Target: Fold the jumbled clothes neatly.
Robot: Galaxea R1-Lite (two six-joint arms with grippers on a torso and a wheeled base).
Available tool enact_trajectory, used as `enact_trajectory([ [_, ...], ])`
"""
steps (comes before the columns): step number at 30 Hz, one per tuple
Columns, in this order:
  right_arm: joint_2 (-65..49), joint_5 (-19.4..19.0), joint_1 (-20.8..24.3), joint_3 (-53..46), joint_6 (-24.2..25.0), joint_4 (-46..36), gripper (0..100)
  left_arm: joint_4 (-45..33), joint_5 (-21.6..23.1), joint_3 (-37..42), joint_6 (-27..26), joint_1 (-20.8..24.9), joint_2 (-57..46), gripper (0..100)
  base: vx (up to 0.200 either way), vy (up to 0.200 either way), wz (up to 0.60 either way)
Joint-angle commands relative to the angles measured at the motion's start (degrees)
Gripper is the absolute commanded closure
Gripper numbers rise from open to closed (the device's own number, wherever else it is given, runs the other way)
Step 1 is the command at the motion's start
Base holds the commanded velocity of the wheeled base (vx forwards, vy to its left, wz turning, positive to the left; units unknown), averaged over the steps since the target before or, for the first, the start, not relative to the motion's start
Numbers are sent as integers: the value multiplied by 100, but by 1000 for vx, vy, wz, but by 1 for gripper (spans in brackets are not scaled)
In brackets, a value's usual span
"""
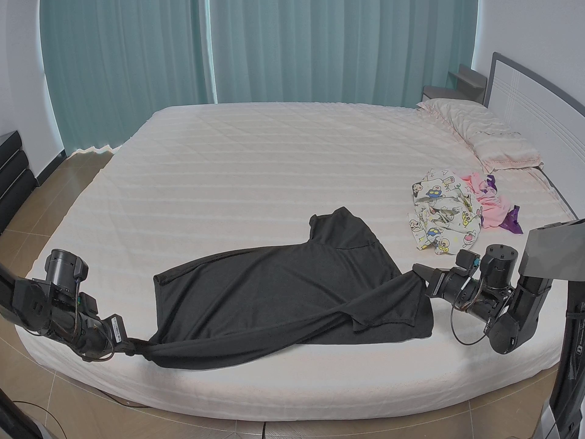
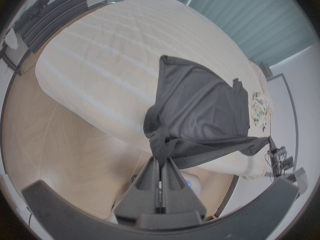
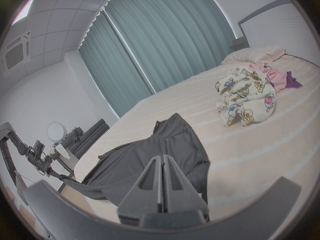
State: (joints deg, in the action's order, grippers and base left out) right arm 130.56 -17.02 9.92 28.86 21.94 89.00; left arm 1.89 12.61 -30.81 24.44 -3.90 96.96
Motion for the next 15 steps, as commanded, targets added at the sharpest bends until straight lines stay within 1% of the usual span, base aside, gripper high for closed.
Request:
enact_trajectory([
  [1,242,6,-8,437,-6,-67,100,347,5,-145,175,-208,640,100,0,0,0],
  [5,400,14,1,815,-6,-366,100,795,5,-250,359,-252,1070,100,0,0,0],
  [8,426,14,10,920,-6,-533,100,1006,14,-417,509,-252,1290,100,0,0,0],
  [10,426,14,1,929,-6,-577,100,1077,14,-523,588,-252,1369,100,0,0,0],
  [15,488,14,-34,929,3,-551,100,1112,-4,-1085,948,-243,1369,100,0,0,0],
])
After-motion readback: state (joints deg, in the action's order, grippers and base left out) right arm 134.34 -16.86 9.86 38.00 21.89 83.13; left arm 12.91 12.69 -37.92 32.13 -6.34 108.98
